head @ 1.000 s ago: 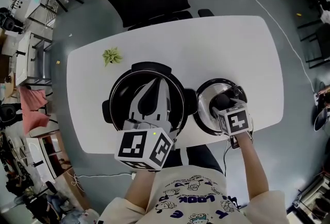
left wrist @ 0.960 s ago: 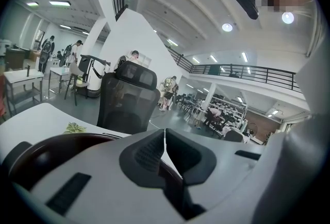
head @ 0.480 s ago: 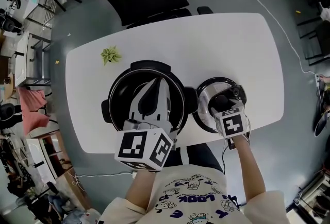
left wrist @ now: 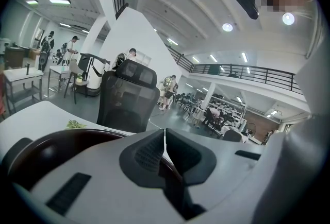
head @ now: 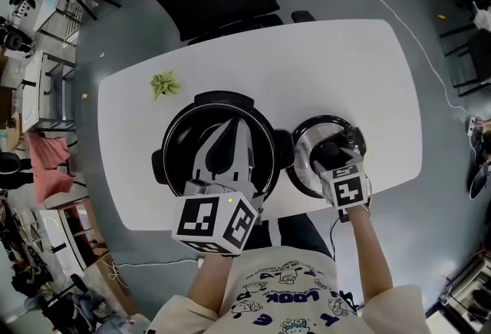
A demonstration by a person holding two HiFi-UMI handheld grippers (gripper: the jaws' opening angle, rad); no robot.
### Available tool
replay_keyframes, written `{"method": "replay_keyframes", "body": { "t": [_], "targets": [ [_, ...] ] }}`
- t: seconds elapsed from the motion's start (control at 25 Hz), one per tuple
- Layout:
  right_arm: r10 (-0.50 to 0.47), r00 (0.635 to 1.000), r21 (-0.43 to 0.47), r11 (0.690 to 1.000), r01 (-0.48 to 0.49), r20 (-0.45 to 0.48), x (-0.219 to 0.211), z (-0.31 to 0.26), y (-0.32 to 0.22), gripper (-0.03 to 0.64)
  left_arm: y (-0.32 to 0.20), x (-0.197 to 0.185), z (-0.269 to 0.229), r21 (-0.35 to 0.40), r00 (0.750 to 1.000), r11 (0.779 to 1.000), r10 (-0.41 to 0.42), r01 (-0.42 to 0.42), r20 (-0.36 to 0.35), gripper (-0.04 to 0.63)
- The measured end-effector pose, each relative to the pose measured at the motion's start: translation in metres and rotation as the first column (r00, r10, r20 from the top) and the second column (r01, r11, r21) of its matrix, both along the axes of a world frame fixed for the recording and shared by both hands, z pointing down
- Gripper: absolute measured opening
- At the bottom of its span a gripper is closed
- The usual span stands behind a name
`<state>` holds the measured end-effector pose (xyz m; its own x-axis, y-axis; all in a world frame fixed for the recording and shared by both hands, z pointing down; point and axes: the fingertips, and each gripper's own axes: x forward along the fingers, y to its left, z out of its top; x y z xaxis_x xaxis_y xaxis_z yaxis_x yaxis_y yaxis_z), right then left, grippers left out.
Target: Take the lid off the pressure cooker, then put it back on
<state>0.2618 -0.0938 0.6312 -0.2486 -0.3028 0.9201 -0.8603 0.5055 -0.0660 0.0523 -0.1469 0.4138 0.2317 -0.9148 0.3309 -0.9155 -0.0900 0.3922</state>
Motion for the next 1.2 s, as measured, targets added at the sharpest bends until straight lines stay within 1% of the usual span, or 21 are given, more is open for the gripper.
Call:
{"method": "replay_keyframes", "body": {
  "t": [0.12,0.24,0.28,0.32,0.48,0.6,0.68,0.8,0.92,1.04,1.12,1.2],
  "targets": [
    [0.006,0.999,0.019,1.000,-0.007,0.040,-0.001,0.001,0.000,0.305,0.002,0.000,-0.002,0.004,1.000,1.000,0.002,-0.002,0.006,0.024],
    [0.000,0.996,0.032,0.999,-0.003,0.085,-0.005,-0.001,0.002,0.380,0.003,-0.001,-0.005,0.011,1.000,1.000,0.000,0.000,0.016,0.025],
    [-0.001,0.996,0.050,0.999,-0.003,0.088,-0.005,-0.002,0.000,0.414,0.004,-0.001,-0.006,0.014,1.000,1.000,-0.001,0.001,0.018,0.023],
    [-0.001,0.996,0.074,0.997,-0.006,0.088,-0.004,-0.005,-0.002,0.428,0.005,-0.001,-0.007,0.017,1.000,1.000,-0.002,0.001,0.019,0.024],
    [0.017,0.994,0.182,0.983,-0.036,0.110,-0.004,-0.032,-0.015,0.429,0.008,-0.001,-0.014,0.033,1.000,0.999,-0.005,0.004,0.029,0.024],
    [0.049,0.990,0.238,0.968,-0.079,0.130,-0.001,-0.058,-0.024,0.428,0.009,-0.001,-0.021,0.049,0.999,0.999,-0.006,0.004,0.041,0.025],
    [0.074,0.984,0.276,0.954,-0.116,0.160,0.002,-0.079,-0.030,0.426,0.010,0.000,-0.026,0.065,0.999,0.998,-0.006,0.003,0.048,0.025],
    [0.097,0.973,0.342,0.925,-0.166,0.210,0.002,-0.115,-0.038,0.418,0.012,-0.001,-0.036,0.090,0.998,0.996,-0.008,0.003,0.058,0.023],
    [0.114,0.960,0.416,0.883,-0.216,0.256,0.000,-0.153,-0.046,0.398,0.013,-0.001,-0.046,0.117,0.997,0.993,-0.012,0.003,0.071,0.024],
    [0.121,0.943,0.492,0.828,-0.268,0.310,-0.001,-0.193,-0.052,0.365,0.013,-0.001,-0.060,0.147,0.996,0.989,-0.014,0.002,0.085,0.025],
    [0.115,0.938,0.547,0.786,-0.288,0.328,-0.001,-0.217,-0.053,0.323,0.013,-0.001,-0.068,0.167,0.995,0.986,-0.017,0.000,0.096,0.025],
    [0.101,0.936,0.594,0.749,-0.294,0.336,-0.002,-0.238,-0.053,0.300,0.014,-0.001,-0.077,0.190,0.994,0.982,-0.018,-0.003,0.107,0.025]
  ]
}}
